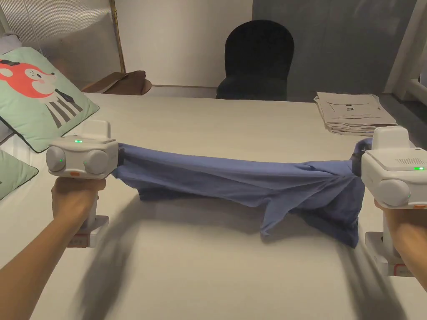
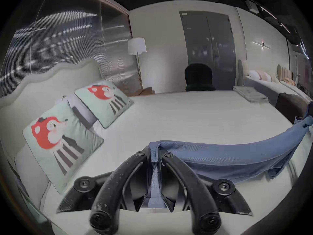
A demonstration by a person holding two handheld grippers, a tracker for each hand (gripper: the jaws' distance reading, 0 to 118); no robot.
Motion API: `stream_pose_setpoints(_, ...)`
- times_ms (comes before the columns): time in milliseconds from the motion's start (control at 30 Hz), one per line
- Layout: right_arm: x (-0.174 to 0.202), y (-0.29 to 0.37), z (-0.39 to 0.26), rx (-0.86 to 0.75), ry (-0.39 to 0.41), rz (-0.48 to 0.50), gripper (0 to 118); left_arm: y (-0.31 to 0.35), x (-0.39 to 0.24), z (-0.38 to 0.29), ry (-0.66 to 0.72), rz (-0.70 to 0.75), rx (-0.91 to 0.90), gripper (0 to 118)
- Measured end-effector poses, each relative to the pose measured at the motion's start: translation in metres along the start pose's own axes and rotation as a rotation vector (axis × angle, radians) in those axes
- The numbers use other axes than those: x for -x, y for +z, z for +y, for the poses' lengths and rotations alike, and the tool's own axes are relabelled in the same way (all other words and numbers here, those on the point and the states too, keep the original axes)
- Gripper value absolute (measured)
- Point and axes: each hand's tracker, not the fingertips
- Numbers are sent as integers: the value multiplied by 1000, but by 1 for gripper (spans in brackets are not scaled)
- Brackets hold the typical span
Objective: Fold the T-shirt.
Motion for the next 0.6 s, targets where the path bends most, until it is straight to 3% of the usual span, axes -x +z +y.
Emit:
stream_pose_setpoints(267,-1,25,-70,108,-5,19,5,19,9,-79,7,-18,107,3)
stream_pose_setpoints(600,-15,119,-129,156,-38,52,5,98,33,-170,38,-40,170,3)
